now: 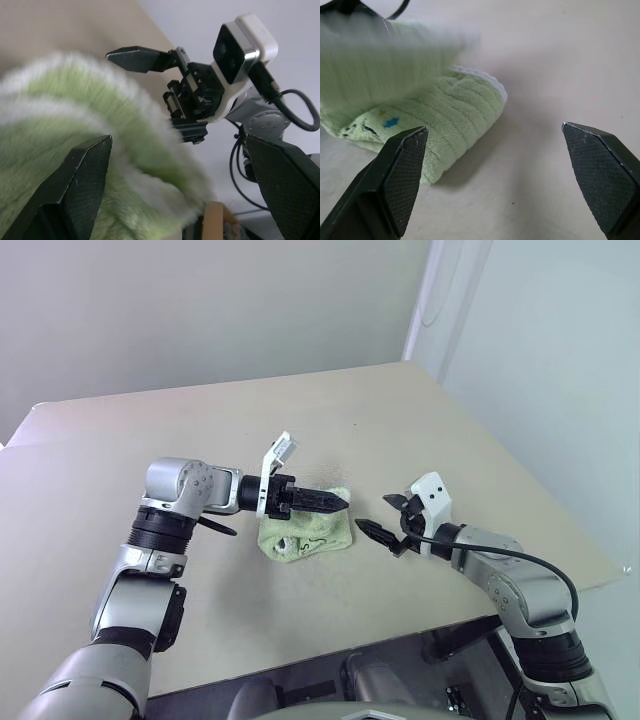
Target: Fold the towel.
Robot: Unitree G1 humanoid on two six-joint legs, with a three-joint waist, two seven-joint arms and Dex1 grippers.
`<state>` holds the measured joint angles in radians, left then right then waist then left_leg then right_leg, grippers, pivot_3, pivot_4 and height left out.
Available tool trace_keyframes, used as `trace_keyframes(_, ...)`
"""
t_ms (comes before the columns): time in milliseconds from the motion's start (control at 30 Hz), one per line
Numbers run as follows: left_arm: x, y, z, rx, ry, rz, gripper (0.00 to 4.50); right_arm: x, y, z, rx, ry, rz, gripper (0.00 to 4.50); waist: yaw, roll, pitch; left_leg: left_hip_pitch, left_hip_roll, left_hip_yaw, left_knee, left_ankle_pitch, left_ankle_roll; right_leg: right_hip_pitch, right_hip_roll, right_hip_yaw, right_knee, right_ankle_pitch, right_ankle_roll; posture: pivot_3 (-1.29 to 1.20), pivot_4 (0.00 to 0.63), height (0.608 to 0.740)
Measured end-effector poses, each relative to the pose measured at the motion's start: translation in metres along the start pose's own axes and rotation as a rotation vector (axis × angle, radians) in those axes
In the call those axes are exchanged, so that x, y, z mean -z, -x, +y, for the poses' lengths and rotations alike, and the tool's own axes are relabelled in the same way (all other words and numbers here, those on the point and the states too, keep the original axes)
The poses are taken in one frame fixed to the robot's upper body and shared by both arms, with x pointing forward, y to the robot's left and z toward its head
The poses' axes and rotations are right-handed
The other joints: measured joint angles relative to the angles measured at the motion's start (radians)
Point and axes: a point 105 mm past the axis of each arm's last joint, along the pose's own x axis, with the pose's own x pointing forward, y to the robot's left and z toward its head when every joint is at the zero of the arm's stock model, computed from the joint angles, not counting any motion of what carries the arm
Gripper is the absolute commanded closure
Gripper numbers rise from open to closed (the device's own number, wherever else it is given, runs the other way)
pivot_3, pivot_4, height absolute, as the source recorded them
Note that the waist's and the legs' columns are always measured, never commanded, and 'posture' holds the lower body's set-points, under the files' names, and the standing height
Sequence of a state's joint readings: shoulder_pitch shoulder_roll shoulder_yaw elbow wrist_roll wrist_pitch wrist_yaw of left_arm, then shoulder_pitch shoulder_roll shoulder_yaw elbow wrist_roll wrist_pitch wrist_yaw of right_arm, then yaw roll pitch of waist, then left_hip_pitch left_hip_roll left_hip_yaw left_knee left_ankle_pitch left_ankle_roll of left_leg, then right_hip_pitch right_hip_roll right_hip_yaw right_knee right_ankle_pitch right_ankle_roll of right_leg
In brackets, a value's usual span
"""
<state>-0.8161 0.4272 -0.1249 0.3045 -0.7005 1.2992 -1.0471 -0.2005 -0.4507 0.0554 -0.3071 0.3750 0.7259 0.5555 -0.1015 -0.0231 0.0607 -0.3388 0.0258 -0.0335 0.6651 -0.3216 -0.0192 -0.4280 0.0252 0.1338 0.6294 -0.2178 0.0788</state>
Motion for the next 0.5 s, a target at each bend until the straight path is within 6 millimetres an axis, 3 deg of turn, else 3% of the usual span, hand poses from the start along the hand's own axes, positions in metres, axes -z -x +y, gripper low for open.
trace_keyframes(300, -0.004, 0.007, -0.004, 0.028, -0.019, -0.015, 0.02, 0.002, 0.000, -0.002, 0.009, 0.000, 0.010, 0.00, -0.002, 0.000, 0.000, 0.000, 0.000, 0.000, 0.000, 0.000, 0.000, 0.000, 0.000, 0.000, 0.000, 0.000, 0.000, 0.00, 0.000, 0.740)
trace_keyframes(500, -0.045, 0.040, -0.009, -0.008, -0.117, -0.188, 0.02, -0.006, 0.005, -0.009, 0.035, -0.049, -0.040, 0.00, -0.002, 0.000, 0.000, 0.000, 0.000, 0.000, 0.000, 0.000, 0.000, 0.000, 0.000, 0.000, 0.000, 0.000, 0.000, 0.00, 0.000, 0.740)
